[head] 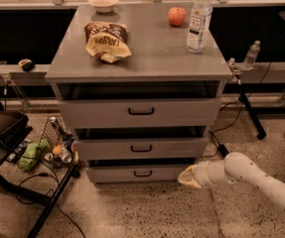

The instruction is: Close middle drawer

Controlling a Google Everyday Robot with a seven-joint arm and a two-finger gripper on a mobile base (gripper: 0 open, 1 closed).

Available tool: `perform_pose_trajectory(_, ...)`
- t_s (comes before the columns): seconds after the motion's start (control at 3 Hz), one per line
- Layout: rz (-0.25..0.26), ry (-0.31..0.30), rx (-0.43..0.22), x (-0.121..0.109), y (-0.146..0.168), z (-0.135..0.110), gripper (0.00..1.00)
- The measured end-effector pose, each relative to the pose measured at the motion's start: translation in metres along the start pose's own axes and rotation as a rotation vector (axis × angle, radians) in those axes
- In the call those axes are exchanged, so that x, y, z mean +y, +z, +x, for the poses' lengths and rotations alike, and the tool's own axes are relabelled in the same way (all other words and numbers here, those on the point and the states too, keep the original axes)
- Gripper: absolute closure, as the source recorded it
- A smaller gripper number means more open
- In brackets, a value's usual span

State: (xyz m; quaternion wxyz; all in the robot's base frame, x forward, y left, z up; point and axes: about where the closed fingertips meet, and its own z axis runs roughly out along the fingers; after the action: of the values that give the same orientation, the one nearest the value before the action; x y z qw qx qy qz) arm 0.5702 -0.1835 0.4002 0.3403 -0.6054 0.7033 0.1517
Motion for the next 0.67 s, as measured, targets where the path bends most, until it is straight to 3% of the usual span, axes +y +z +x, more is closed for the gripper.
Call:
perform_pose_trajectory(0.33,-0.101,-0.004,0.145,0.056,-0.059,0.005,1.0)
perform_pose_trajectory(0.67,-0.191,0.038,0.327,0.113,-0.118,0.016,1.0)
